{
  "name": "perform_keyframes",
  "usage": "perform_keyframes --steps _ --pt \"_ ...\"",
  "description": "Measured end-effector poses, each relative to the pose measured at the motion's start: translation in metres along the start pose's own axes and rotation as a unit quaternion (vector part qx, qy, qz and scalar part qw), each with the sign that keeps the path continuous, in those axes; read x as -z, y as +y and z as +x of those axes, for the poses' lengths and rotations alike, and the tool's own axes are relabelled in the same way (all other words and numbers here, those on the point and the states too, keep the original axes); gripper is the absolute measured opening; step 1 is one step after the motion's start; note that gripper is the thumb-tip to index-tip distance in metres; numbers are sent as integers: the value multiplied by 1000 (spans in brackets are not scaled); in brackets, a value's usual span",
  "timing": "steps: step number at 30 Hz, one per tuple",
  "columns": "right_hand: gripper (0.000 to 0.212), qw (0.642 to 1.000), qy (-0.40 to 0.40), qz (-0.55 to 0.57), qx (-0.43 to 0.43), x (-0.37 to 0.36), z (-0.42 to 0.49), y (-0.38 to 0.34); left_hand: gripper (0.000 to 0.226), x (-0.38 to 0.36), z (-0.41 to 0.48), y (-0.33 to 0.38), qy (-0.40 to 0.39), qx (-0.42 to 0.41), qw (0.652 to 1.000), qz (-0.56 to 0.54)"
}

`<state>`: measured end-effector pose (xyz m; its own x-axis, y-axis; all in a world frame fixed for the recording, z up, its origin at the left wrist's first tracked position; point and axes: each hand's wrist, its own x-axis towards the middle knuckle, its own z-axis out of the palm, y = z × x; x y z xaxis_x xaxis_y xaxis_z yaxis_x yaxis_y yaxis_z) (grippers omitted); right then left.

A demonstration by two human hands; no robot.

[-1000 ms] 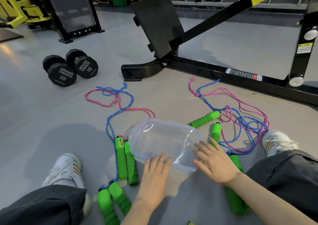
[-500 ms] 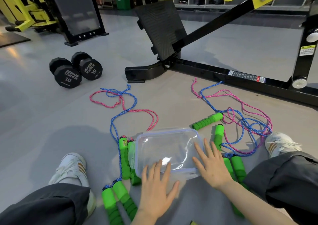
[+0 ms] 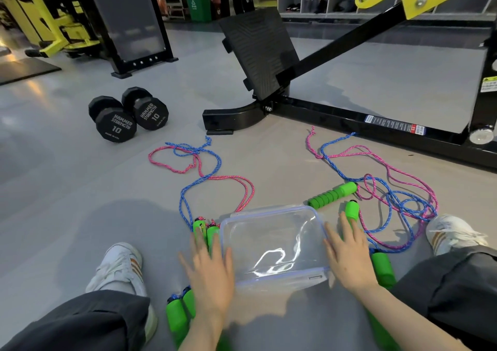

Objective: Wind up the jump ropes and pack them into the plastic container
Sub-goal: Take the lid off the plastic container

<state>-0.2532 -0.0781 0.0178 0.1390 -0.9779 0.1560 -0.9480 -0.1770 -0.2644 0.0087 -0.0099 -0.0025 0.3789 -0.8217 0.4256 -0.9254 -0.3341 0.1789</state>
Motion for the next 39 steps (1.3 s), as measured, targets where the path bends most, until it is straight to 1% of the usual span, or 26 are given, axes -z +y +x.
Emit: perform_keyframes --steps 2,3,4,5,7,8,13,16,20,24,25,28,29,32,34,36,39 --pt "49 999 25 -2 -41 -1 1 -4 59 -6 4 -12 6 47 999 15" --pt "38 997 43 6 -62 -2 3 -5 58 -9 4 -16 8 55 998 21" --pt "33 994 57 21 -88 -4 4 -4 55 -12 3 -19 13 55 998 26" --pt "32 991 51 39 -119 -4 5 -4 48 -14 1 -21 22 50 998 26" --pt "36 983 40 59 -167 -4 7 -3 27 -16 -2 -20 40 44 998 7" --pt "35 982 44 65 -173 -5 8 -2 21 -16 -2 -18 42 50 998 -9" --pt "22 975 94 99 -173 2 12 -3 21 -10 4 -11 60 60 996 -33" --pt "16 966 131 126 -182 9 18 -8 16 -6 12 -7 80 76 993 -47" --pt "16 958 154 154 -189 28 46 -15 21 3 42 7 80 97 989 -75" --pt "22 956 156 167 -181 45 92 -22 10 11 97 19 47 143 980 -127" --pt "24 956 151 174 -181 47 106 -24 11 8 113 20 55 144 979 -132" --pt "27 957 128 188 -178 49 144 -27 17 -7 158 25 92 112 982 -121" --pt "27 958 118 189 -179 48 154 -26 18 -10 168 26 89 110 982 -127" --pt "26 958 100 191 -188 33 182 -23 23 -32 190 29 25 133 981 -138" --pt "26 955 98 199 -195 22 195 -20 27 -44 197 31 5 133 982 -137" --pt "24 950 111 207 -205 7 208 -14 29 -60 204 37 -25 133 982 -134" --pt "21 948 140 194 -211 -5 219 1 30 -79 209 52 -106 131 974 -149"
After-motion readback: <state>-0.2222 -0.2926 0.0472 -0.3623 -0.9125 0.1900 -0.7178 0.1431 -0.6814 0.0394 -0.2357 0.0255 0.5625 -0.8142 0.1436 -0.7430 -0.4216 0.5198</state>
